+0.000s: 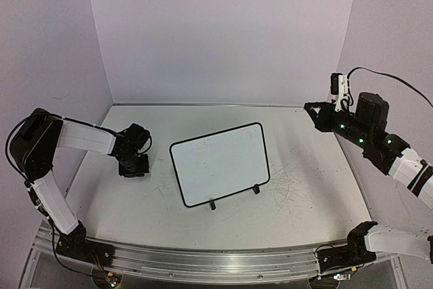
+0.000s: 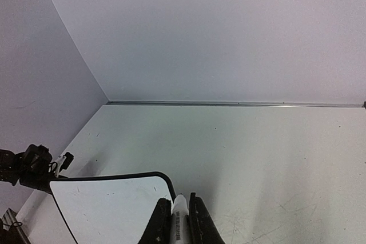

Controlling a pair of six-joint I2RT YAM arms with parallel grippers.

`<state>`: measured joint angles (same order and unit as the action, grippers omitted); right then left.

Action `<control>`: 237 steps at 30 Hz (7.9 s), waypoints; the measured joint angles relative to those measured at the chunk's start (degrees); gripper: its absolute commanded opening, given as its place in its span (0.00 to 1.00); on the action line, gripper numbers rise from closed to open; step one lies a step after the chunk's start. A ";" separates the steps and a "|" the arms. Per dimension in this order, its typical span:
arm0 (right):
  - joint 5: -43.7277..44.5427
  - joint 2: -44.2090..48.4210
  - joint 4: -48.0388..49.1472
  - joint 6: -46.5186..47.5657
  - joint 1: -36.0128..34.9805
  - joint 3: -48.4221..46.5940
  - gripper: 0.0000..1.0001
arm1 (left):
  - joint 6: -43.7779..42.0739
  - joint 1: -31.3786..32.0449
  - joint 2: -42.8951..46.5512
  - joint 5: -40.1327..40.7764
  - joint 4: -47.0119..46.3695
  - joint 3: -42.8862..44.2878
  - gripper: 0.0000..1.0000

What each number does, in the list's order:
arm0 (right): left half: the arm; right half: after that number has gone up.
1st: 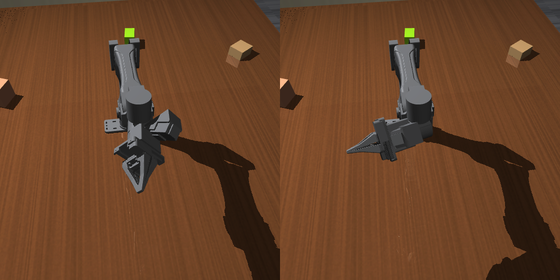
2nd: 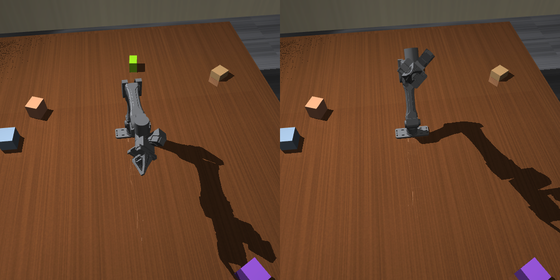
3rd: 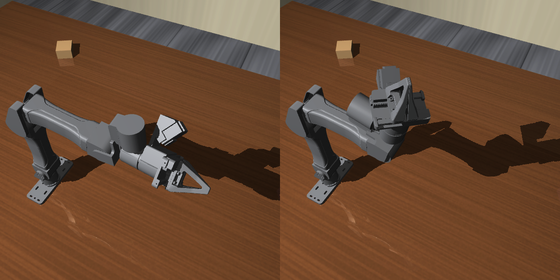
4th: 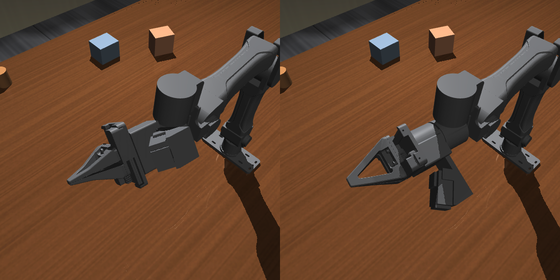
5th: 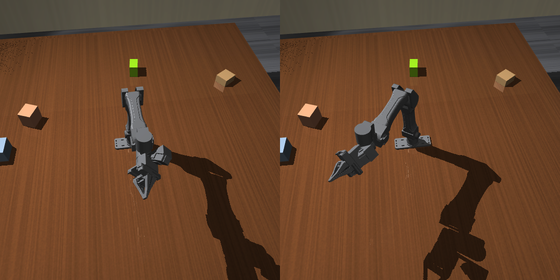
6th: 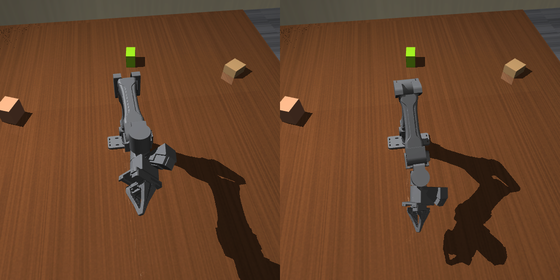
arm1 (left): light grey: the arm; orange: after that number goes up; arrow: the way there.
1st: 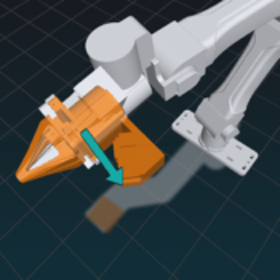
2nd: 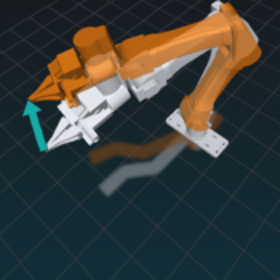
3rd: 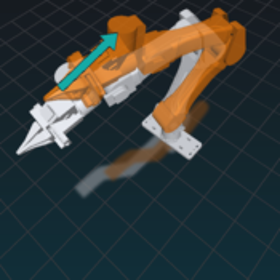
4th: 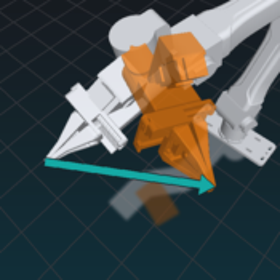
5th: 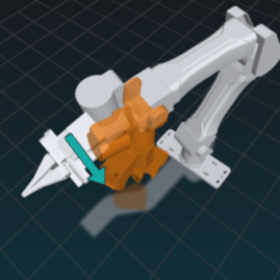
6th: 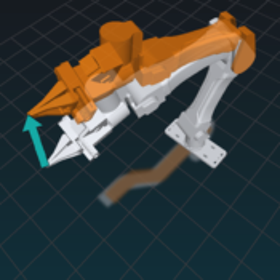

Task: Write a sentence on the whiteboard
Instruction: Place the pen cap at the center of the board, then hold the whiteboard at the center of the board, then write a sentence on the whiteboard.

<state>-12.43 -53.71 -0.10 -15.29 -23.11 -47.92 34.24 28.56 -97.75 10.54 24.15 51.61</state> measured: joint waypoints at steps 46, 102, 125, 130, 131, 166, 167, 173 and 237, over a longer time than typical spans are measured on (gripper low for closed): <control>12.10 -5.32 -2.61 0.42 -8.42 4.43 0.00 | -6.01 0.72 31.36 -9.32 3.49 3.42 0.99; 7.21 -20.03 6.56 3.28 -27.58 -7.66 0.00 | 6.12 -1.62 22.39 -52.06 -73.43 -34.16 0.70; 11.55 -44.68 10.27 12.26 -40.74 -22.90 0.00 | 7.56 -1.44 9.95 -57.53 -83.79 -28.36 0.28; 13.35 -45.57 11.41 13.26 -40.74 -23.31 0.00 | 7.45 -1.35 8.61 -58.50 -83.74 -28.26 0.24; 13.71 -46.00 11.69 13.37 -40.74 -23.59 0.00 | 7.39 -1.33 8.41 -58.63 -83.71 -28.09 0.22; 23.34 -47.45 24.12 15.35 -45.07 -20.18 0.00 | -1.90 -1.33 8.13 -60.06 -85.36 -27.77 0.00; 23.64 -47.45 24.24 15.32 -45.07 -20.18 0.00 | -2.04 -1.33 7.99 -60.11 -85.46 -27.77 0.00; 24.84 -48.11 24.67 15.32 -45.07 -20.22 0.00 | -2.72 -1.35 7.69 -60.13 -85.78 -27.77 0.00; 28.03 -53.22 26.12 14.63 -45.16 -22.80 0.00 | -2.69 -1.33 8.06 -60.26 -85.67 -27.86 0.00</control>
<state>15.59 -106.94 26.02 -0.66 -68.27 -70.72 31.55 27.22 -89.69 -49.72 -61.52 23.75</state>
